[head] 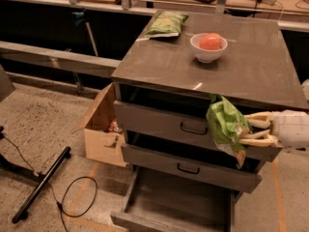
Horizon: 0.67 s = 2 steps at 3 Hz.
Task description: Pick green rice chip bag from bottom drawer and place on counter
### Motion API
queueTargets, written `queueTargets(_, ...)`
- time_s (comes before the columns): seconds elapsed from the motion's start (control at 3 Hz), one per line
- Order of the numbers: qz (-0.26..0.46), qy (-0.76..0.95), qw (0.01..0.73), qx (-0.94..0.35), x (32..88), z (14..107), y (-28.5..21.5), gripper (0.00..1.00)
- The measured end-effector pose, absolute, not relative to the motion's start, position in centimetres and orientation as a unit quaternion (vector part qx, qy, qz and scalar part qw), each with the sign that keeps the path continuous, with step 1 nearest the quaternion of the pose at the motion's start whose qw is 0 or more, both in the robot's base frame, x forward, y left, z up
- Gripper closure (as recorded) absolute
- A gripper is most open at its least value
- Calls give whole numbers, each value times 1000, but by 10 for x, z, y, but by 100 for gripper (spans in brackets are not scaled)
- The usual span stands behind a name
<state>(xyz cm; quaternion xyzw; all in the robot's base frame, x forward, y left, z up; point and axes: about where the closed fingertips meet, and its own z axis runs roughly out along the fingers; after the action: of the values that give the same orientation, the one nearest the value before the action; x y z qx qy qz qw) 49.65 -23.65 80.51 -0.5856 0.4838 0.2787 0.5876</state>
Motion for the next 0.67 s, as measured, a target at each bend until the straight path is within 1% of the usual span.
queueTargets(0.67, 276, 476, 600, -581, 500, 813, -233, 100)
